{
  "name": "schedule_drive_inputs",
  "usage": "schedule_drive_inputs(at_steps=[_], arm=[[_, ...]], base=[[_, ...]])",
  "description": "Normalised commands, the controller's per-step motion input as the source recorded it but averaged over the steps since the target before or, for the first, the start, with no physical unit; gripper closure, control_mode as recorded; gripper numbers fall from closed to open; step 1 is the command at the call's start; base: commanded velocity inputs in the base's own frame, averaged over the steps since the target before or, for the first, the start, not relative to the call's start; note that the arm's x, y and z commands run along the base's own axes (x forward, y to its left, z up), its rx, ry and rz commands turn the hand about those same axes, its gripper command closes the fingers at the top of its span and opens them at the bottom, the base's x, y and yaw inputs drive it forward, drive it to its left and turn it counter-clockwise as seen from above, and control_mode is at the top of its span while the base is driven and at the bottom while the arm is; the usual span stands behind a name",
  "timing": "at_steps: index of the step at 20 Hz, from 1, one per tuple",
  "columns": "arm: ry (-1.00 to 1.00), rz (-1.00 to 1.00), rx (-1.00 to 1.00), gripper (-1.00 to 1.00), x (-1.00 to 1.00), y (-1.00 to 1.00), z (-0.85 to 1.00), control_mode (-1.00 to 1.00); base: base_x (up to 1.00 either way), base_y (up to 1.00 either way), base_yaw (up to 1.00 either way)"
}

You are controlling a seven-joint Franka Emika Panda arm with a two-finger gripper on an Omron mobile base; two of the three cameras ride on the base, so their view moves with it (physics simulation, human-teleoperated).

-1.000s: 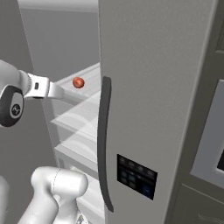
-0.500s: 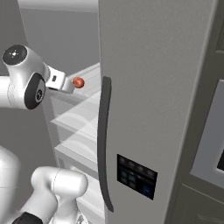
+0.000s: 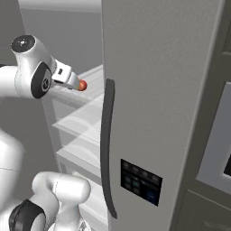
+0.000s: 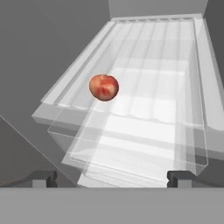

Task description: Pick the peach and apple from the fridge and place them inside the tupperware on the counter.

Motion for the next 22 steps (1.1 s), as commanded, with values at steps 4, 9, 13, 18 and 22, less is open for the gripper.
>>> schedule_drive_inputs(at_steps=[4, 9, 13, 18, 22], arm=[[0.00, -0.04, 0.00, -1.00, 0.27, 0.00, 0.00, -1.00], [0.04, -0.03, 0.00, -1.00, 0.29, 0.01, 0.00, -1.00], [0.08, -0.01, 0.00, -1.00, 0.27, 0.03, -0.06, -1.00], [0.11, 0.00, 0.00, -1.00, 0.26, 0.04, -0.13, -1.00], [0.08, 0.00, 0.00, -1.00, 0.28, 0.03, -0.16, -1.00]], base=[[0.00, 0.00, 0.00], [0.00, 0.00, 0.00], [0.00, 0.00, 0.00], [0.00, 0.00, 0.00], [0.00, 0.00, 0.00]])
